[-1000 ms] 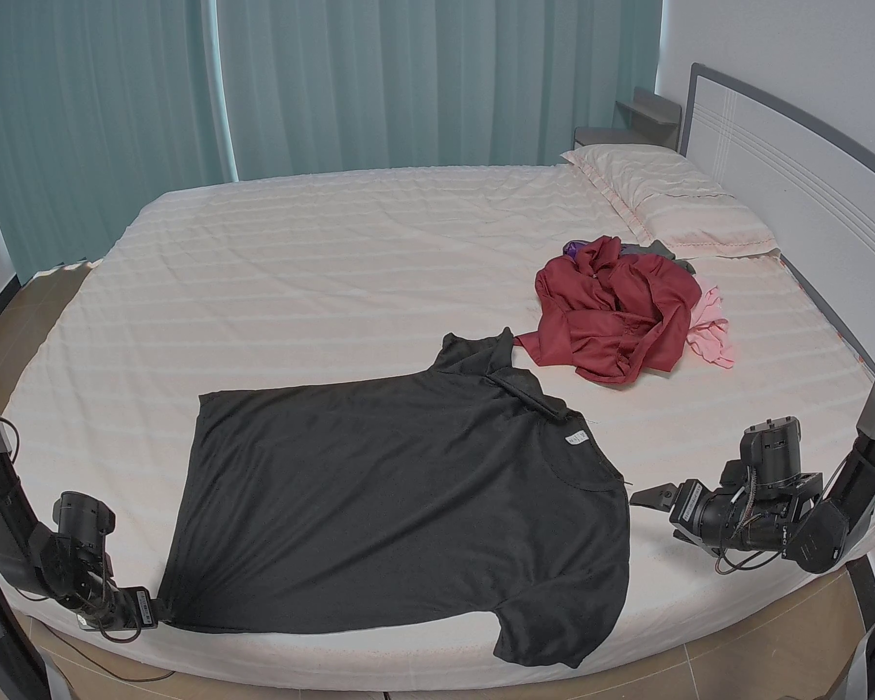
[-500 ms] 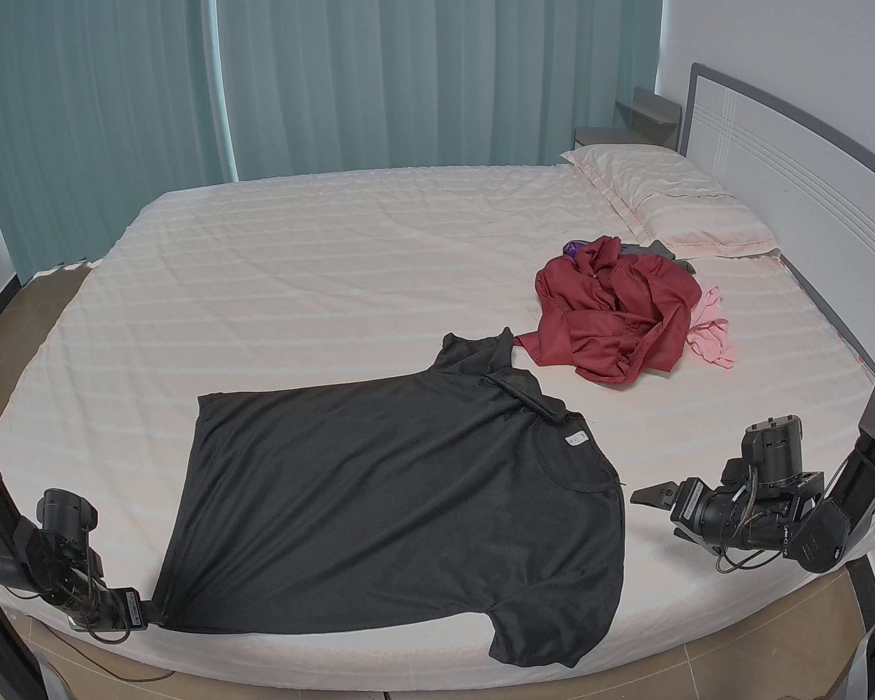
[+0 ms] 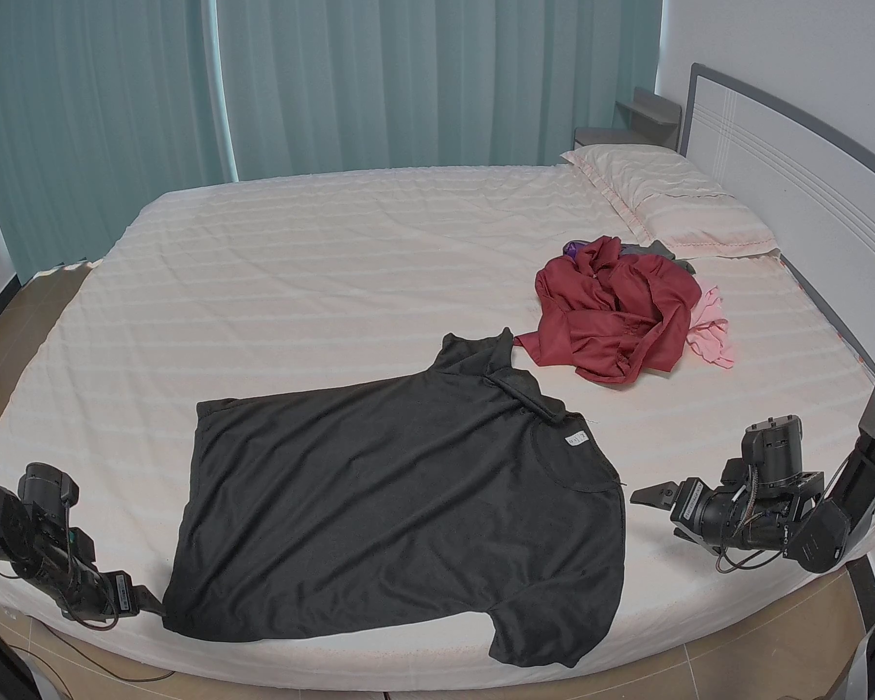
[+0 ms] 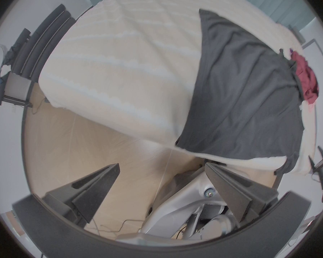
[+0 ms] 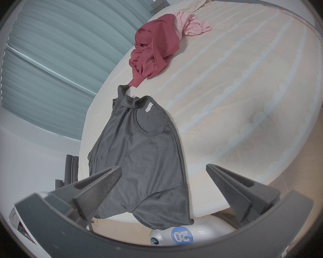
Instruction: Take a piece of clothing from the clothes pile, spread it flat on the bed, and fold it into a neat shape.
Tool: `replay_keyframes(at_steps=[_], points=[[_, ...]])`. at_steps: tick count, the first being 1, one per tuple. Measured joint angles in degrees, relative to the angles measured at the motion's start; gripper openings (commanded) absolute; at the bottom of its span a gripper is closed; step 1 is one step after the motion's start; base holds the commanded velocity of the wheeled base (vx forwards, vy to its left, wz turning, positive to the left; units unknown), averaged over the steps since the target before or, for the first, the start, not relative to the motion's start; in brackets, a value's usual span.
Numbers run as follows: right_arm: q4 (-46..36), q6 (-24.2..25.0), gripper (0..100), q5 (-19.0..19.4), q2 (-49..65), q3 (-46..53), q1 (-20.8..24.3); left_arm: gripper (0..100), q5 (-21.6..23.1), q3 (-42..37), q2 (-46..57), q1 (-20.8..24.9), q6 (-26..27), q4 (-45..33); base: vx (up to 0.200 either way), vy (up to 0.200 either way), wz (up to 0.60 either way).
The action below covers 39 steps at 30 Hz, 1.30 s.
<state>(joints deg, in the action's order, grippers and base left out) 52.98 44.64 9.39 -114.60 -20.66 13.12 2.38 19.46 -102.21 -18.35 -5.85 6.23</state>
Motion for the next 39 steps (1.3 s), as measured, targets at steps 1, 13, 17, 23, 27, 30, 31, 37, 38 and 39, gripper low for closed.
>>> replay_keyframes(at_steps=[1, 13, 17, 23, 27, 30, 31, 37, 38, 39], points=[[0.0, -0.02, 100, 0.0, 0.0, 0.0, 0.0, 100, 0.18, 0.61, 0.17, -0.44, 0.0, -0.22, 0.0, 0.0, 0.0], [0.0, 0.0, 100, -0.02, -0.02, 0.0, 0.05, 100, 10.29, 4.85, 0.13, -2.21, -4.05, -1.17, 0.0, 0.0, 0.0], [0.0, 0.0, 100, 0.0, -0.04, 0.0, 0.05, 100, 14.12, 7.19, 0.09, -1.83, -9.63, -0.98, 0.0, 0.0, 0.0], [-0.02, 0.0, 100, -0.02, -0.13, 0.0, 0.33, 100, 16.53, 8.83, 0.04, -1.57, -10.48, -1.17, 0.2, 0.0, 0.0], [0.0, 0.0, 100, 0.0, -0.17, 0.0, 0.41, 100, 16.62, 9.05, -0.07, -1.55, -10.46, -1.08, 0.2, 0.0, 0.0], [0.01, 0.0, 100, 0.0, -0.22, 0.0, 0.39, 100, 16.69, 9.05, -0.13, -1.55, -10.37, -1.04, 0.067, 0.0, 0.0], [0.0, 0.0, 100, 0.0, -0.23, 0.0, 0.41, 100, 16.69, 9.03, -0.16, -1.55, -10.33, -1.12, 0.0, 0.0, 0.0], [0.01, -0.11, 100, 0.0, -0.33, 0.0, 0.41, 100, 16.86, 8.7, -0.27, -1.52, -9.98, -0.98, 0.0, 0.0, 0.0], [0.01, -0.09, 100, -0.02, -0.34, 0.0, 0.39, 100, 16.92, 8.7, -0.28, -1.5, -9.96, -0.88, 0.0, 0.0, 0.0], [0.0, -0.09, 100, -0.02, -0.34, 0.0, 0.38, 100, 17.24, 8.66, -0.28, -1.5, -9.87, -0.9, 0.0, 0.0, 0.0]])
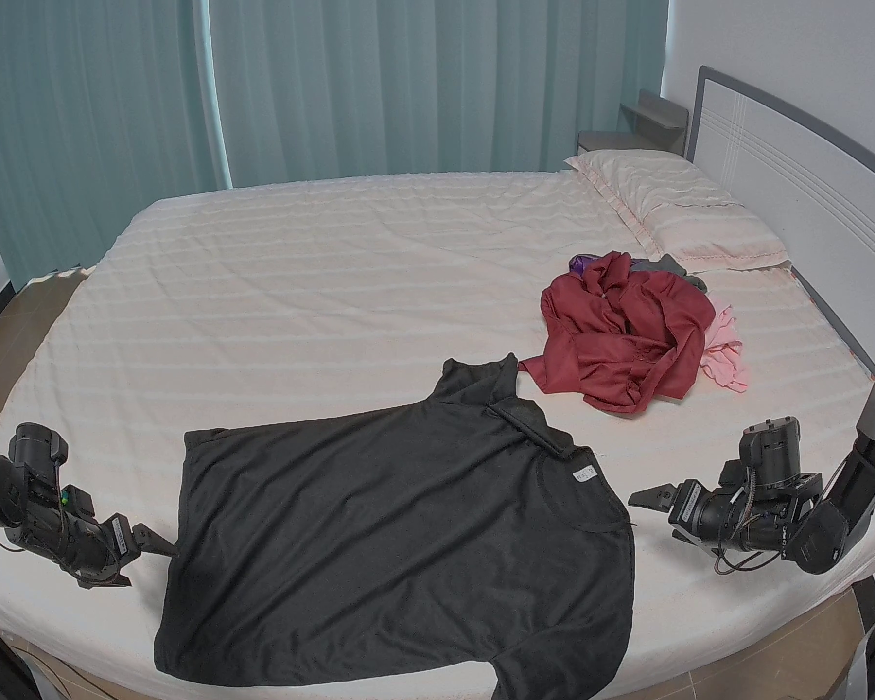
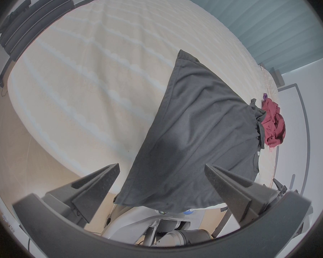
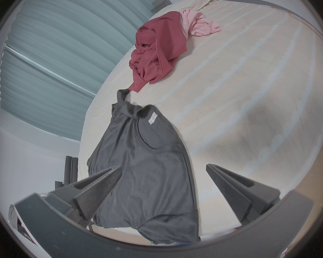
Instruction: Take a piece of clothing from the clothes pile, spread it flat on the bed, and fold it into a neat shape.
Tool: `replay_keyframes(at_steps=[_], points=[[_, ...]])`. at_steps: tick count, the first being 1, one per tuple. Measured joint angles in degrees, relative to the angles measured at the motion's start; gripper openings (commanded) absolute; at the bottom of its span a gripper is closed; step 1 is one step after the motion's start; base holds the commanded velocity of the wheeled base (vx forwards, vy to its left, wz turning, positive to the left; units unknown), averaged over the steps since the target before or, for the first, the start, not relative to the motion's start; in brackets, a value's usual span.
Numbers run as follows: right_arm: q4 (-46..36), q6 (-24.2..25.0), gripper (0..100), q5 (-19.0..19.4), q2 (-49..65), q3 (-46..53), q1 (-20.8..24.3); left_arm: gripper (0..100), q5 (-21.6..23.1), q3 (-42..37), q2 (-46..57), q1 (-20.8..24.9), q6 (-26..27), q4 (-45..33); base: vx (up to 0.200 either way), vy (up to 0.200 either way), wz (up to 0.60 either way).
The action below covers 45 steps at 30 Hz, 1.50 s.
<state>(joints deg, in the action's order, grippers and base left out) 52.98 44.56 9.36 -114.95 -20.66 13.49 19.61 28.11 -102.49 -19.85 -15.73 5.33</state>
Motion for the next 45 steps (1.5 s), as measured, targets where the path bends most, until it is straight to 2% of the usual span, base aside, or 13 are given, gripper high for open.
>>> replay_keyframes(at_steps=[7, 19, 37, 45], points=[[0.0, 0.02, 100, 0.02, 0.0, 0.0, 0.04, 100, 0.55, -0.04, -0.1, 0.17, 0.24, -0.44, 0.0, 0.0, 0.0], [0.0, 0.0, 100, -0.09, 0.01, 0.0, 0.0, 100, 0.5, 0.22, -0.22, 0.22, 0.13, -0.44, 0.0, 0.2, 0.0], [0.0, 0.0, 100, -0.09, 0.09, 0.0, 0.0, 100, 0.52, 0.5, -0.57, 0.33, -0.77, -0.44, 0.0, 0.0, 0.0], [-0.02, 0.0, 100, -0.06, 0.15, 0.02, 0.04, 100, 0.35, 1.07, -1.4, 0.63, -1.95, -0.35, 0.15, 0.0, 0.0]])
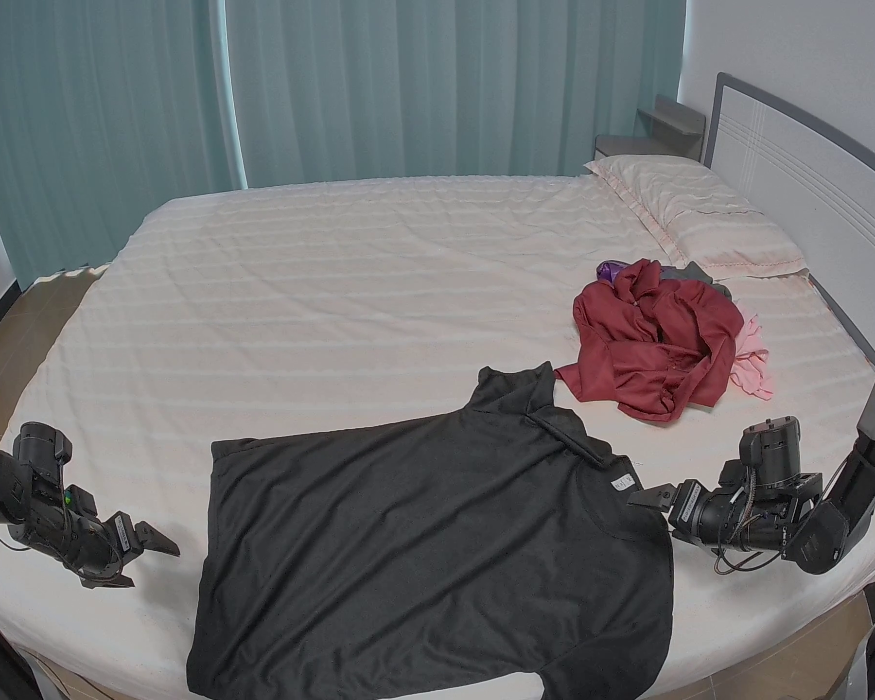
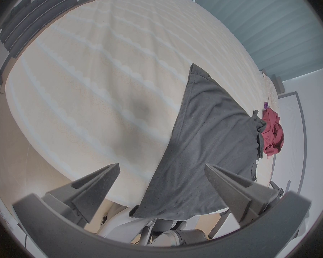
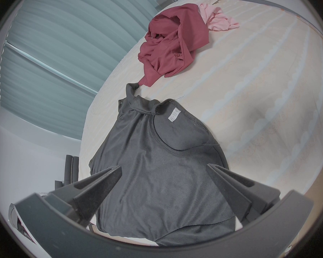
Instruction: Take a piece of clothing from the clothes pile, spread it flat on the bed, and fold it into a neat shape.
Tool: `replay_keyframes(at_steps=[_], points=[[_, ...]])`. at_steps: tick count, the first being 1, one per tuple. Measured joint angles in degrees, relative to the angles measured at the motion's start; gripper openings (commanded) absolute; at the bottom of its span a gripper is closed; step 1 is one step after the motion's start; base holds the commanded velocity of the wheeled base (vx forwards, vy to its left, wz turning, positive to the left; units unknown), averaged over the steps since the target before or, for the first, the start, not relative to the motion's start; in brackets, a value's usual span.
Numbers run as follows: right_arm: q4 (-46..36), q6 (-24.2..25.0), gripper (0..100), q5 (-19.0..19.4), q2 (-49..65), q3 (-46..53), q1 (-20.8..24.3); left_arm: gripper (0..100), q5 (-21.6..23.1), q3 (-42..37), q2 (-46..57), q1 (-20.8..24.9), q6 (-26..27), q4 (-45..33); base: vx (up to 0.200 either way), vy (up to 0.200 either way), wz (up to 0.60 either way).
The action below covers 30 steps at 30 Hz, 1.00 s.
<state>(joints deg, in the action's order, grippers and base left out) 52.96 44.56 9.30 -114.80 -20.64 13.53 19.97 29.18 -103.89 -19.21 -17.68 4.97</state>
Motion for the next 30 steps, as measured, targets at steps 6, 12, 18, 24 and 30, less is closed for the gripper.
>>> replay_keyframes(at_steps=[6, 12, 18, 24, 30], points=[[0.0, -0.05, 100, 0.0, 0.0, 0.0, 0.0, 100, -0.21, 0.16, -0.66, 0.94, -2.17, 0.52, 0.0, 0.0, 0.0], [0.02, -0.06, 100, -0.02, 0.0, 0.0, -0.02, 100, -0.1, 1.84, -0.82, 2.05, -8.55, 0.63, 0.0, 0.0, 0.0], [0.02, -0.06, 100, 0.02, 0.02, -0.05, 0.0, 100, -0.21, 4.57, -0.94, 5.19, -19.82, 3.04, 0.0, 0.0, 0.0], [0.0, -0.09, 100, 0.0, 0.06, -0.05, 0.18, 100, -3.55, 8.19, -3.22, 11.95, -28.88, 12.31, 0.0, 0.0, 0.0], [0.02, -0.09, 100, -0.02, 0.06, -0.05, 0.29, 100, -12.91, 14.75, -10.5, 15.95, -29.76, 17.32, 0.0, 0.0, 0.0]])
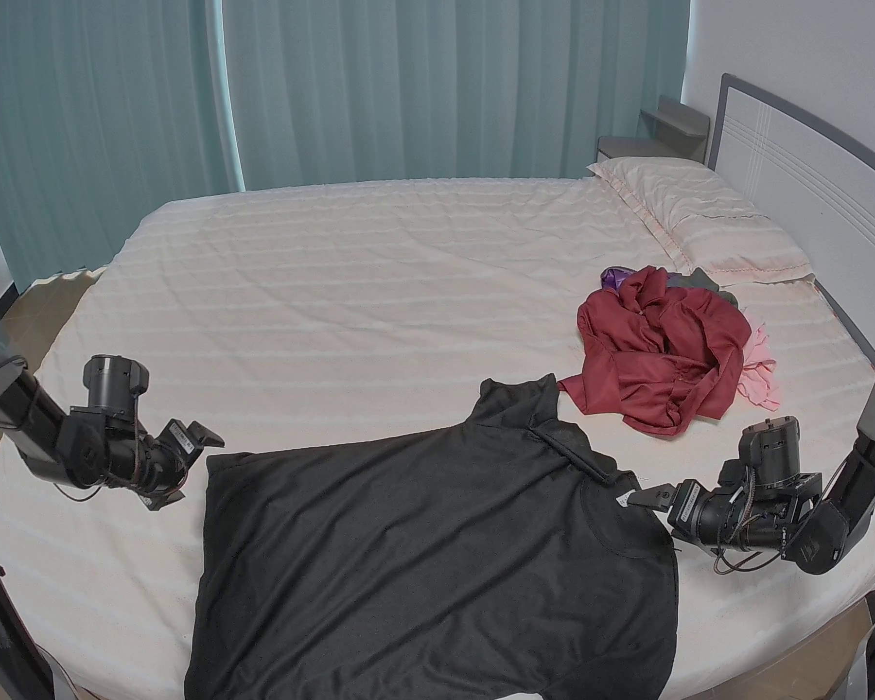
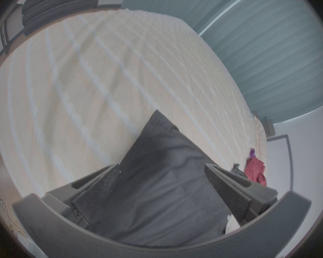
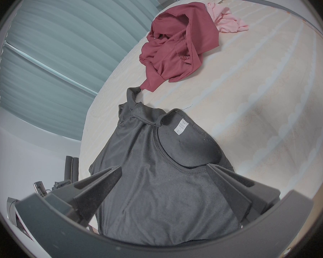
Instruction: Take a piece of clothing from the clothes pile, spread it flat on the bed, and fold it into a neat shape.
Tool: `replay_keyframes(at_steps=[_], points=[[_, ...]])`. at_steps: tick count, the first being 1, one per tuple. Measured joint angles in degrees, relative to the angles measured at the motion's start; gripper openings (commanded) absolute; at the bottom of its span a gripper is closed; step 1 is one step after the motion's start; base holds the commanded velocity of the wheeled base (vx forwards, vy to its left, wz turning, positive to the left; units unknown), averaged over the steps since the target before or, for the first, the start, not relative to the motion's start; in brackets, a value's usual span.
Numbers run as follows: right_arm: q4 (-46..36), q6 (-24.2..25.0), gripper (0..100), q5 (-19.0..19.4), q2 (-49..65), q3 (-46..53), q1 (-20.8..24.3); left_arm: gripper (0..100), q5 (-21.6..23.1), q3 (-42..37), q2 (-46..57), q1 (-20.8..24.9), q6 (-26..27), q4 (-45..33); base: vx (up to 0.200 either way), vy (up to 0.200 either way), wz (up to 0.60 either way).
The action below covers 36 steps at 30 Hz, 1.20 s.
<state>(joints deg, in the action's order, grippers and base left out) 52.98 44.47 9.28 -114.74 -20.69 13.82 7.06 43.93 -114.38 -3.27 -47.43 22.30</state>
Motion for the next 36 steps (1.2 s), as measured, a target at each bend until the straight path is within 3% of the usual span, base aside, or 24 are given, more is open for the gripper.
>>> replay_keyframes(at_steps=[13, 24, 34, 35, 36], points=[[0.0, 0.02, 100, 0.02, -0.04, 0.02, 0.01, 100, -6.44, 16.2, -15.71, 2.26, 0.22, 2.19, 0.0, 0.0, 0.0], [0.0, -0.02, 100, -0.8, -0.28, -0.1, 0.65, 100, -11.62, 17.23, -20.72, 2.34, 0.55, 8.94, 0.0, 0.0, 0.0], [0.01, 0.0, 100, -0.96, -0.73, -0.23, 1.27, 100, -11.73, 16.79, -21.59, 2.08, 1.58, 9.12, 0.0, 0.0, 0.0], [-0.02, 0.0, 100, -0.94, -0.78, -0.23, 1.33, 0, -11.54, 16.62, -21.64, 2.12, 1.58, 9.14, 0.0, 0.0, 0.0], [0.01, 0.0, 100, -0.91, -0.83, -0.28, 1.37, 0, -11.35, 16.4, -21.67, 2.19, 1.6, 9.12, 0.0, 0.0, 0.0]])
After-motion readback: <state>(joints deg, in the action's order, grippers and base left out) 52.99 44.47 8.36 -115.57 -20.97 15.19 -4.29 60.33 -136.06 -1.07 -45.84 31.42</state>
